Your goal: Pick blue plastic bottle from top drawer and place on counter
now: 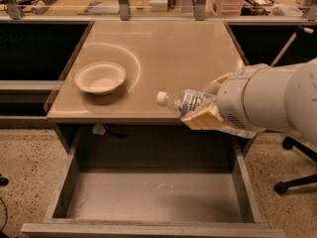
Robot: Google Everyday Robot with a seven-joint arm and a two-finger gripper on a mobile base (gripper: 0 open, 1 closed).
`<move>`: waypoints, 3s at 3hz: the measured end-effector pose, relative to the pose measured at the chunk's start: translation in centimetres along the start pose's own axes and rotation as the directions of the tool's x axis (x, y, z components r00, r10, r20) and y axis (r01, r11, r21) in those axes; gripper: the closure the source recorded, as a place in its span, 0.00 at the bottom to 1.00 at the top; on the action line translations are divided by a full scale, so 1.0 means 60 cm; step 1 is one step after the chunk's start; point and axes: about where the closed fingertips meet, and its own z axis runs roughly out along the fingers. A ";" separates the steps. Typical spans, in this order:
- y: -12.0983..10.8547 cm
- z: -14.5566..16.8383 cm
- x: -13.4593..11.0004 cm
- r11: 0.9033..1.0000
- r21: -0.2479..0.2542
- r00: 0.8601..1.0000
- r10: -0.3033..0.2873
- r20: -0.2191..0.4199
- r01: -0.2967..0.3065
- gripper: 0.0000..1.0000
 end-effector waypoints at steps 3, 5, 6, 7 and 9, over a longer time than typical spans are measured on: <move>-0.094 0.017 0.014 0.997 0.072 0.999 0.034 0.034 -0.036 1.00; -0.215 0.195 -0.025 0.995 -0.090 0.999 0.038 0.013 -0.037 1.00; -0.234 0.303 -0.030 0.981 -0.190 0.996 0.025 -0.086 -0.041 1.00; -0.240 0.378 -0.047 0.961 -0.271 0.984 0.002 -0.180 -0.051 1.00; -0.255 0.363 -0.064 0.958 -0.282 0.981 -0.005 -0.192 -0.050 0.58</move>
Offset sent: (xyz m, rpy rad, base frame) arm 0.0178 -0.0423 0.0116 -0.0021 -0.1196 -0.1572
